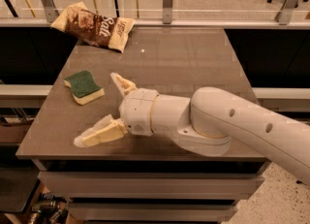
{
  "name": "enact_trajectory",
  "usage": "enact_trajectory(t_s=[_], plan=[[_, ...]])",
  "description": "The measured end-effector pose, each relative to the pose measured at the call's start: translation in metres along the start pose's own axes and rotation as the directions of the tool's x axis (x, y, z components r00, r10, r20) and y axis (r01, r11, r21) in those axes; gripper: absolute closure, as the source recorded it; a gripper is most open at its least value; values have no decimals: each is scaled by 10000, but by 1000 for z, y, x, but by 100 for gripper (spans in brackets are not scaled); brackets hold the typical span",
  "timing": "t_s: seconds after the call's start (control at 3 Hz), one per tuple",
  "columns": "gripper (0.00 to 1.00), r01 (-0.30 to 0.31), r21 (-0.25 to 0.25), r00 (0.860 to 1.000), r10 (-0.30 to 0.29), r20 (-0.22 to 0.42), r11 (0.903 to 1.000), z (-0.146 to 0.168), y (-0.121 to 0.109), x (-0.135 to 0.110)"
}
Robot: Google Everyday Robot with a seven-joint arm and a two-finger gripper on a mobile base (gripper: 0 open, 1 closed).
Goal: Move 7up can near brown chip bag
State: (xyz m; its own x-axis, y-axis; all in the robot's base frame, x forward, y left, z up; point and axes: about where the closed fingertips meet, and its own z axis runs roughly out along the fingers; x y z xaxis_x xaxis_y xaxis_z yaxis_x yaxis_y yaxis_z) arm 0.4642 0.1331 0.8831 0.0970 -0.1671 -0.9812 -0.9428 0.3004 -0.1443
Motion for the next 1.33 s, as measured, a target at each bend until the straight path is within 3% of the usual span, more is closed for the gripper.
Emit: enact_trajectory(t_s=[0.67,1.0,1.33], plan=[[0,249,155,9992,-244,-314,9996,-12,-21,-25],[0,479,752,9976,-440,-532,9960,-39,-50,-45],[0,741,1771,9960,-637,-633,9814,-72,-85,-64]])
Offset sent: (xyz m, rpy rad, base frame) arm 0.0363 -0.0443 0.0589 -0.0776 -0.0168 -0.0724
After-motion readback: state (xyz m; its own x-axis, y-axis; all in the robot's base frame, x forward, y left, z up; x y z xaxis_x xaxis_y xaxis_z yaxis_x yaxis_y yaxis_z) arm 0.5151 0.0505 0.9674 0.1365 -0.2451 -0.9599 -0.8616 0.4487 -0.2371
